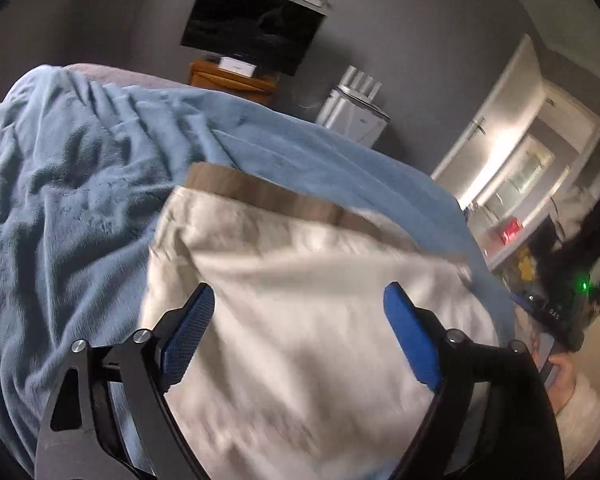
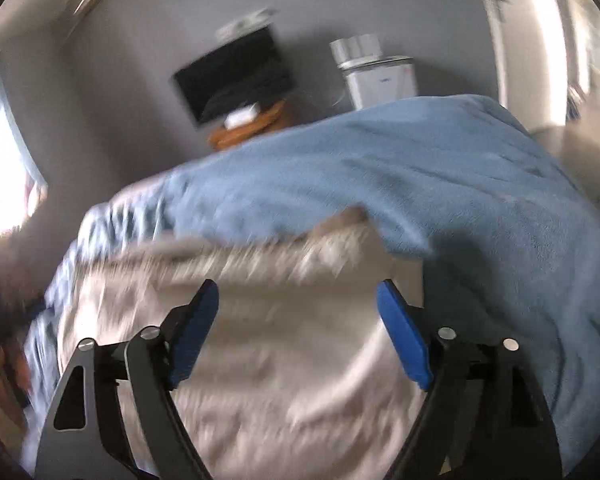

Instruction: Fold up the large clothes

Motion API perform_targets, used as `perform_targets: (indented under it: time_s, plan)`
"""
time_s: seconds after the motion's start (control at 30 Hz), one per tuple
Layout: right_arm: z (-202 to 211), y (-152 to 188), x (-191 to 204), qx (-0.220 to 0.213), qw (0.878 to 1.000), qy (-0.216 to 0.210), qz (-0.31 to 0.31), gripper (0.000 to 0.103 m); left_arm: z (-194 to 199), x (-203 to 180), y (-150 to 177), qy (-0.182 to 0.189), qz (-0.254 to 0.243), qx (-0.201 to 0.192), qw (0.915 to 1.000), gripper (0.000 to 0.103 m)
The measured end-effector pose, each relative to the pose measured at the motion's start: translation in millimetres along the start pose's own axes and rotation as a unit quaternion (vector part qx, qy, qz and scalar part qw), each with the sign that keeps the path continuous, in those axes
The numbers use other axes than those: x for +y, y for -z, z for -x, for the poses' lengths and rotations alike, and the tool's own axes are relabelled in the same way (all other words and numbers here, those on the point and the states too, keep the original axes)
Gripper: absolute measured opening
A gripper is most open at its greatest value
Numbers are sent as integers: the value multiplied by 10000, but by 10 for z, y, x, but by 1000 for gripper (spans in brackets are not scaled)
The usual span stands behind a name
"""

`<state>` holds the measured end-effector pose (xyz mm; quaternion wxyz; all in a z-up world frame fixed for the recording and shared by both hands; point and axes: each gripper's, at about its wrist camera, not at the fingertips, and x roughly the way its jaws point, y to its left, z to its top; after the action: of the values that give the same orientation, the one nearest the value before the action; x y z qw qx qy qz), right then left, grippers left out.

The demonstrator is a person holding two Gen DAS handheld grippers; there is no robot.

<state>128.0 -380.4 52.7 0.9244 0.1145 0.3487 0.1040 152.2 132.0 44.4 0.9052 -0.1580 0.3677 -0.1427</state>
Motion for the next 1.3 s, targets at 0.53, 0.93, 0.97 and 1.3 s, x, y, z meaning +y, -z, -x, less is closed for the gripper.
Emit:
perform_targets:
  time_s: [0.53,0.93,0.97,1.3]
  plan:
    - [-235,1121,519,677,9901,630,1056,91,-611,-836,1149,-1013,-1754,420,9784,97]
    - [-1145,220,715,943,9925,503,596,93,-1495,-610,88,-1273,-1086,1004,9808,97]
    - [-1253,138,717,1025,9916,540,578,95,-1575,-589,-5,-1301,-1022,1071,9804,97]
    - [-1983,-220,672,1642,9826,659,573,96,-2134,-378,-451,-1625,-916,1578,9697,98]
